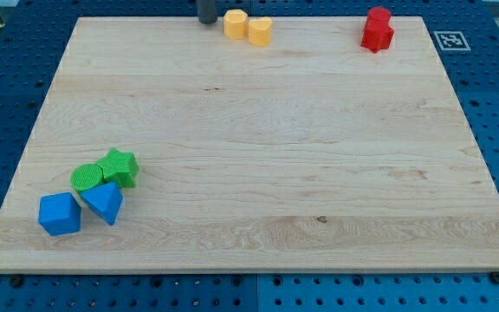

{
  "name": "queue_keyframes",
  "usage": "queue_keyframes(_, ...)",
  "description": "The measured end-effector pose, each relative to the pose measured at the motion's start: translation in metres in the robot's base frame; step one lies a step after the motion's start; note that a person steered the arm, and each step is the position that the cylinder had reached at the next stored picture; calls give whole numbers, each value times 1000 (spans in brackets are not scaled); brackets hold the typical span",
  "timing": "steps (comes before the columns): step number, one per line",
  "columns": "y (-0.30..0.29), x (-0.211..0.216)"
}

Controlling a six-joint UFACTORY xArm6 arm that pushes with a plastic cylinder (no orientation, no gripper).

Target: Move the yellow blocks slightly downwards

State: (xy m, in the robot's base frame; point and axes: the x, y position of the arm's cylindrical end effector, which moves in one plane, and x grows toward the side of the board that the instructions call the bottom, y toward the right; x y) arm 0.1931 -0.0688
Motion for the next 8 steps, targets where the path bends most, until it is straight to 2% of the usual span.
queue_keyframes(2,86,1)
queue_keyframes(4,78,9)
queue_keyframes(8,56,1)
